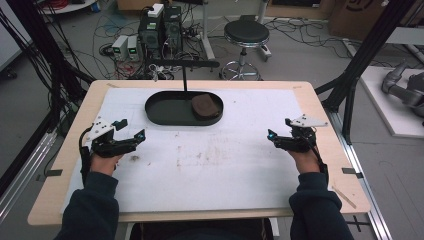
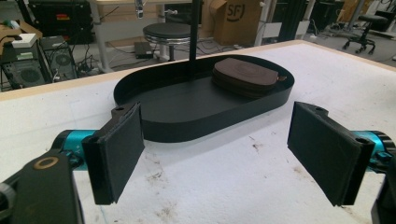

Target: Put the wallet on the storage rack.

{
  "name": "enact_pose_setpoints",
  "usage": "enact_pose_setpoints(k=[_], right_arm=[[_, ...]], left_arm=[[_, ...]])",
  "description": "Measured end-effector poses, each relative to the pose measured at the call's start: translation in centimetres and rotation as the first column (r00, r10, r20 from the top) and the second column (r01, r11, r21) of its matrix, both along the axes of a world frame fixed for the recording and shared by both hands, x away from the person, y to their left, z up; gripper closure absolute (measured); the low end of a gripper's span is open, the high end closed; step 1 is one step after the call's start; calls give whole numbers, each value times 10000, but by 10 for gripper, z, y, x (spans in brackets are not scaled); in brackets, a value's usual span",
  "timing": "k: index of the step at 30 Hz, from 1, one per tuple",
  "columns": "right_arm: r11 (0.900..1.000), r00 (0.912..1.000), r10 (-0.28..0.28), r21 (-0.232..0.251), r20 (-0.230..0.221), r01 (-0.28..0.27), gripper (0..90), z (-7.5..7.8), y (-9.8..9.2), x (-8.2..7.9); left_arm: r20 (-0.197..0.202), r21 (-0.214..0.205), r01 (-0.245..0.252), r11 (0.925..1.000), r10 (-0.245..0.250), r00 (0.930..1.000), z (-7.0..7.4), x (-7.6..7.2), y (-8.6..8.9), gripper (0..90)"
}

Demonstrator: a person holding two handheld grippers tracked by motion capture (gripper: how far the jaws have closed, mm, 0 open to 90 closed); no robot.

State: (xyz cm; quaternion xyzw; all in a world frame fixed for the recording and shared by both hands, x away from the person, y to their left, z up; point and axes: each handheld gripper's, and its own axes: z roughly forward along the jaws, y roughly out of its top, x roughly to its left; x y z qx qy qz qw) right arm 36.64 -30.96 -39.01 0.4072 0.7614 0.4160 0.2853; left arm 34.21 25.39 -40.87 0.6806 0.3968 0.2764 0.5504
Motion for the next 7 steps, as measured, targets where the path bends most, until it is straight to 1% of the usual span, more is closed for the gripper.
enact_pose_setpoints(k=[7], right_arm=[[10000, 10000, -6, 23, 59, 6, 215, 1, -3, 0]], left_arm=[[-70, 14, -8, 10000, 8, 10000, -1, 1, 0, 185]])
